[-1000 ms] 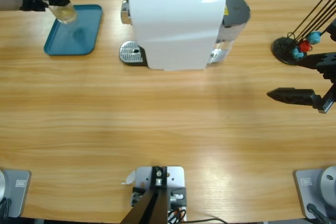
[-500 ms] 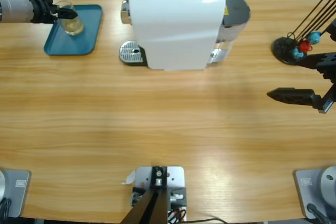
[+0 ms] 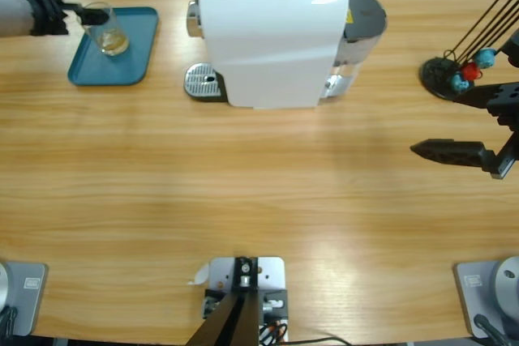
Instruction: Pour coffee
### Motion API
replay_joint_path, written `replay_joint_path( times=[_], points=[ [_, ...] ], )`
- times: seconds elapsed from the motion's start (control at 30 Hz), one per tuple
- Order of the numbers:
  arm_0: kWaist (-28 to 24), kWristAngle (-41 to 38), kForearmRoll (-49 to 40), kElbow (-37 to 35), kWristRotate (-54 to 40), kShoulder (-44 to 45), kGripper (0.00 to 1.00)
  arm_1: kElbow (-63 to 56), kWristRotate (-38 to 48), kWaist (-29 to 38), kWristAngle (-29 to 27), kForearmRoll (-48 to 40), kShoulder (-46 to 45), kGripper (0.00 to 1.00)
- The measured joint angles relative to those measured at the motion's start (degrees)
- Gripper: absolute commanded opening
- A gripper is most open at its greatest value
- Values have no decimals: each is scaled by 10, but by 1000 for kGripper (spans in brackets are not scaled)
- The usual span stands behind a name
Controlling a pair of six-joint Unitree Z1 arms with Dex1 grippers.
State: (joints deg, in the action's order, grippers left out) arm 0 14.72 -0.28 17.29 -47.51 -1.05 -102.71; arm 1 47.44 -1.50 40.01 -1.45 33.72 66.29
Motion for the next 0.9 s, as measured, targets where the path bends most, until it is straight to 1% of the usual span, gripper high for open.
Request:
replay_joint_path(
  times=[0.07,0.17,0.23,0.33,0.4,0.5,0.57,0.63,0.77,0.9],
  points=[
    [6,-2,0,12,0,42,996,0,0,0,0,0,-5,1000],
    [41,-2,-6,41,1,127,996,0,0,0,0,0,-6,1000],
    [70,-2,-50,51,6,191,996,0,1,0,-3,0,-7,1000],
    [128,-14,-150,57,17,284,996,0,12,1,-20,9,-16,1000],
    [167,-58,-210,59,21,325,996,0,22,1,-26,21,-32,1000],
    [210,-141,-268,73,23,359,996,0,25,1,-33,33,-56,1000],
    [230,-192,-278,84,23,376,996,2,25,2,-42,41,-66,1000],
    [241,-215,-279,99,19,392,996,5,25,2,-44,45,-68,1000],
    [248,-215,-278,126,-16,411,996,8,25,2,-44,46,-68,1000],
    [250,-163,-278,157,-35,428,1000,8,25,4,-45,45,-70,1000]
  ],
)
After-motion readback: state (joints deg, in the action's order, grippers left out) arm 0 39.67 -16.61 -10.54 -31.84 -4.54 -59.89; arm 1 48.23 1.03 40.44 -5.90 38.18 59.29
